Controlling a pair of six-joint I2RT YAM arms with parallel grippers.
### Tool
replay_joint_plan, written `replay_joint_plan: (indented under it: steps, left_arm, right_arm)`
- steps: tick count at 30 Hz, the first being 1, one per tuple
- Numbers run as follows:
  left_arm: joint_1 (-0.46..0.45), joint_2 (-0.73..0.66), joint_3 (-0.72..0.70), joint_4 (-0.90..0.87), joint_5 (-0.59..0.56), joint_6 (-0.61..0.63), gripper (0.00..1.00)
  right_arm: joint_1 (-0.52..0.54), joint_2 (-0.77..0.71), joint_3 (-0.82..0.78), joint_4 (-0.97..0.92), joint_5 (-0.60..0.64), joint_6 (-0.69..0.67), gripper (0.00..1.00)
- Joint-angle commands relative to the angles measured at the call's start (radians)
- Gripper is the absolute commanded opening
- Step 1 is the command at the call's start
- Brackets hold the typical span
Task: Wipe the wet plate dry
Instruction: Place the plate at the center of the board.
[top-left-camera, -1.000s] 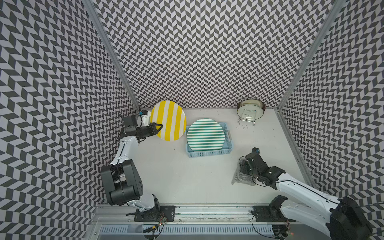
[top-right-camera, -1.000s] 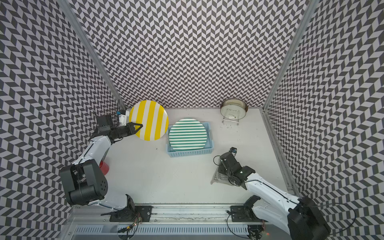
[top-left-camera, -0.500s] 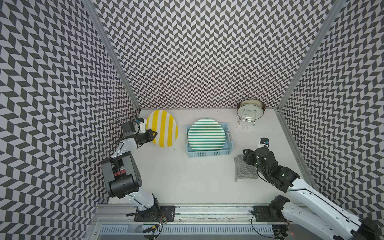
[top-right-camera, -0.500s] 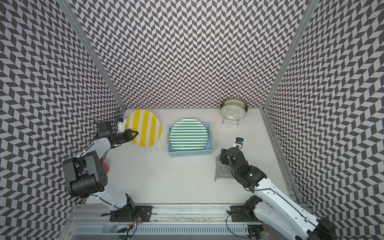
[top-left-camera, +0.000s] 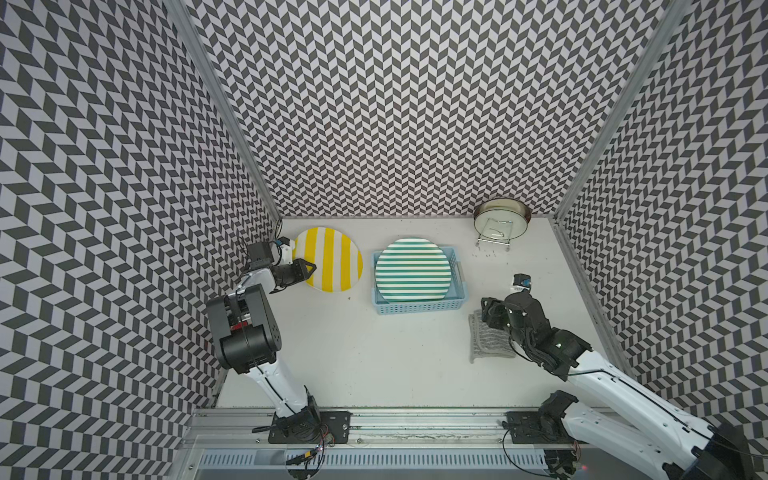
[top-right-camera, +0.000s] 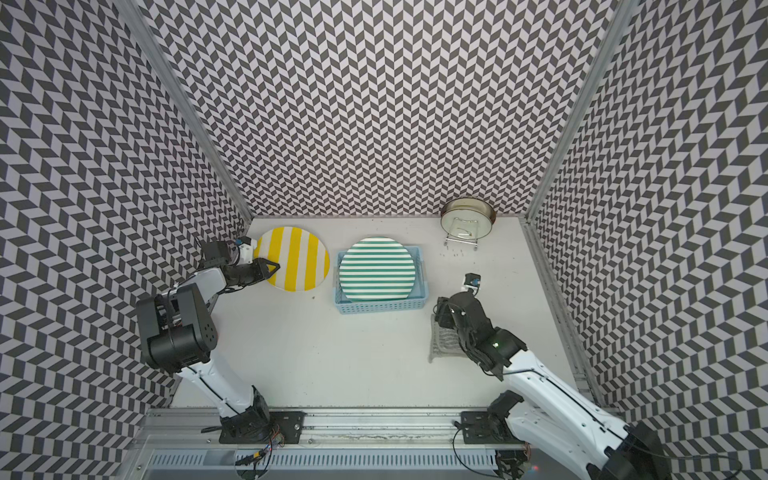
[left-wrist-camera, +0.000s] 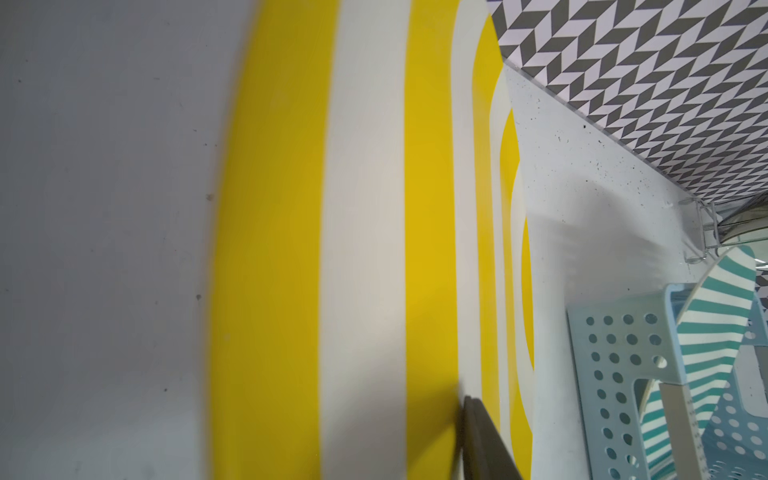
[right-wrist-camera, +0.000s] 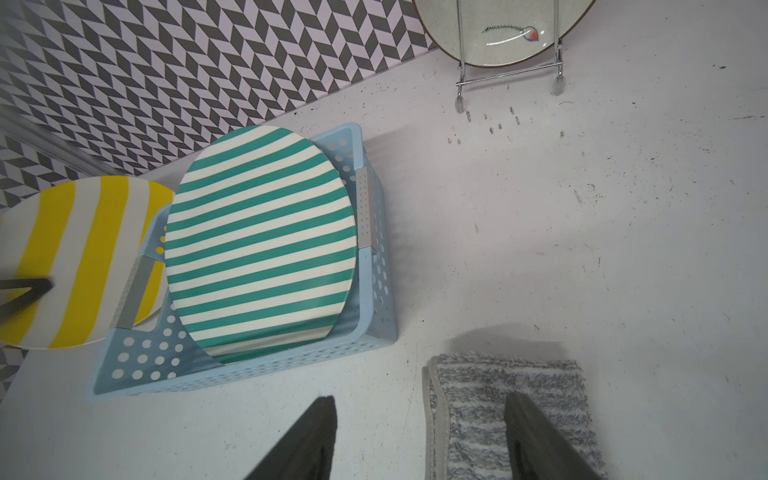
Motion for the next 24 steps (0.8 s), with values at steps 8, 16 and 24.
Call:
replay_joint_plan:
  steps: [8, 16, 24]
  left_arm:
    - [0.002, 0.073, 0.066, -0.007, -0.142, 0.025, 0.39]
    - [0.002, 0.106, 0.072, -0.009, -0.184, 0.026, 0.45]
    - [0.001, 0.092, 0.053, -0.012, -0.249, 0.044, 0.57]
  right_arm:
    - [-0.002, 0.031, -0.015, 0.095, -0.044, 0.016, 0.68]
    - [-0.002, 0.03, -0.017, 0.105, -0.044, 0.015, 0.68]
    - [-0.003, 0.031, -0.018, 0.113, -0.045, 0.019, 0.68]
